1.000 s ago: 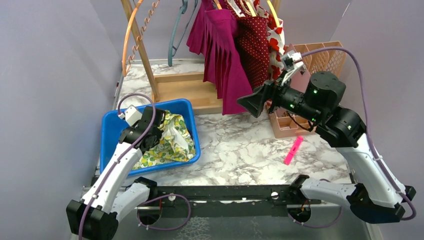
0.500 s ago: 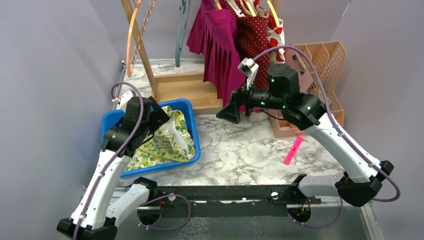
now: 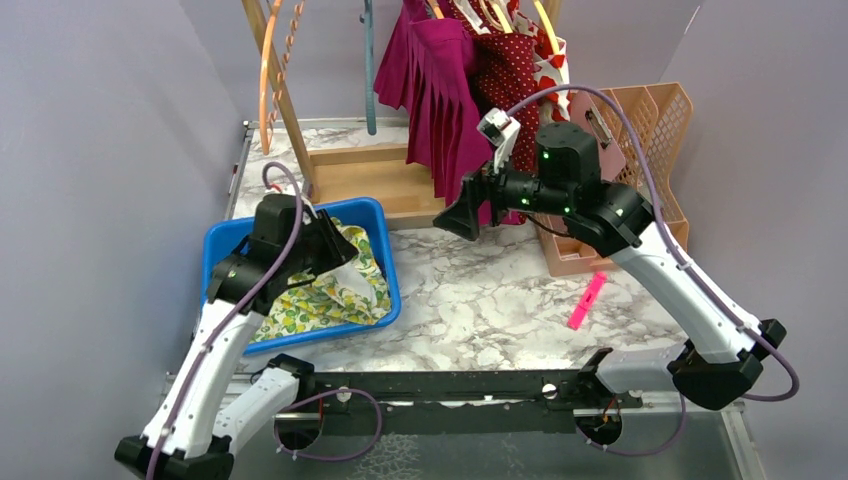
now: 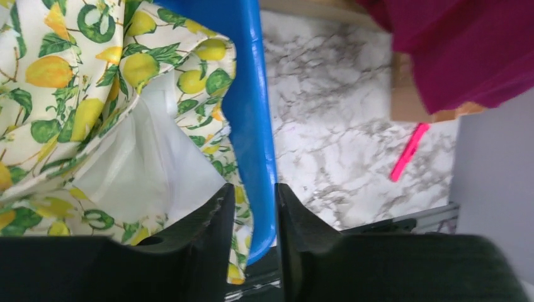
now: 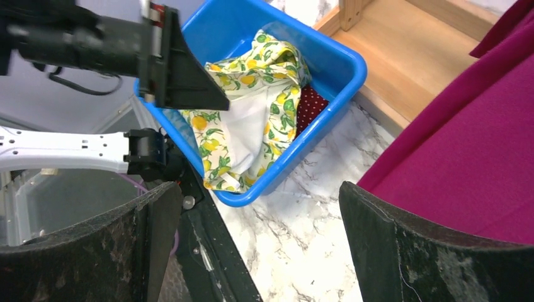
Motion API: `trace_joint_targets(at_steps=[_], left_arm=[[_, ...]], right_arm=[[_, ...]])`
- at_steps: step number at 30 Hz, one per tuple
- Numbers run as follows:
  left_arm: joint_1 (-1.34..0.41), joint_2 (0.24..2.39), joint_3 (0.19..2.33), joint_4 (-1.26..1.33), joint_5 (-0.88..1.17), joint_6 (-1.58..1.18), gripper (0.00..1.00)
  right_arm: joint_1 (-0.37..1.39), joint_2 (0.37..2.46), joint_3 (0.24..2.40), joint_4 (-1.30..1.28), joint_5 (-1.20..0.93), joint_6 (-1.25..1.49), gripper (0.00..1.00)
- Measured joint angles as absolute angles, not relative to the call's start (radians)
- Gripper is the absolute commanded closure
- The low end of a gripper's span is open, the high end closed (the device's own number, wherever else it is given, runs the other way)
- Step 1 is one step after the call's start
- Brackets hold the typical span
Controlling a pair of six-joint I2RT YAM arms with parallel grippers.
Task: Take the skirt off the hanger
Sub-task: Place the skirt in the bin.
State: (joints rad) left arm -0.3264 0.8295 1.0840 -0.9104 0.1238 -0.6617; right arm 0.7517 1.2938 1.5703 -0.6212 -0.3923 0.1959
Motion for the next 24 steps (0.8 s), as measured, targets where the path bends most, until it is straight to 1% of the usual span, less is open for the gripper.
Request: trace_joint_targets(at_steps=[1,5,9,14,17,18,19,20,21,22,23,24], left_arm=[[-0.326,0.841,1.058,-0.893,0.134,-0.664,0.8],[-0.33,0.91,0.962,-0.825,0.147,-0.681,0.81],[-0.35,0.979,0.853,-0.77,0.144,-0.731,0.88],[-0.356,1.036,0.738,-0.696,0.087,-0.806,0.9],[-0.355,1.057,0.68,-0.672,0.028,-0.844,0.89],[-0.355,1.058,0.661,-0.669,0.006,-0.854,0.86],[-0.355,1.057,0.649,-0.667,-0.007,-0.859,0.79],[-0.355,1.053,0.636,-0.662,-0.022,-0.863,0.7],[-0.354,1.05,0.629,-0.658,-0.031,-0.863,0.55],[-0.353,1.047,0.628,-0.657,-0.035,-0.86,0.45],[-0.353,1.045,0.632,-0.655,-0.035,-0.854,0.38],[-0.353,1.044,0.643,-0.662,-0.033,-0.844,0.34]], right_arm=[[0.752,1.287,1.572,-0.628,-0.384,0.192,0.0],[0.752,1.254,1.578,-0.64,-0.345,0.184,0.0],[0.752,1.219,1.578,-0.64,-0.31,0.182,0.0],[0.752,1.208,1.604,-0.674,-0.253,0.183,0.0],[0.752,1.242,1.691,-0.749,-0.196,0.183,0.0],[0.752,1.262,1.737,-0.774,-0.175,0.182,0.0],[0.752,1.281,1.78,-0.793,-0.158,0.182,0.0],[0.752,1.298,1.819,-0.811,-0.141,0.182,0.0],[0.752,1.311,1.852,-0.824,-0.125,0.182,0.0],[0.752,1.323,1.886,-0.839,-0.109,0.183,0.0],[0.752,1.335,1.919,-0.852,-0.094,0.184,0.0],[0.752,1.348,1.955,-0.868,-0.081,0.186,0.0]])
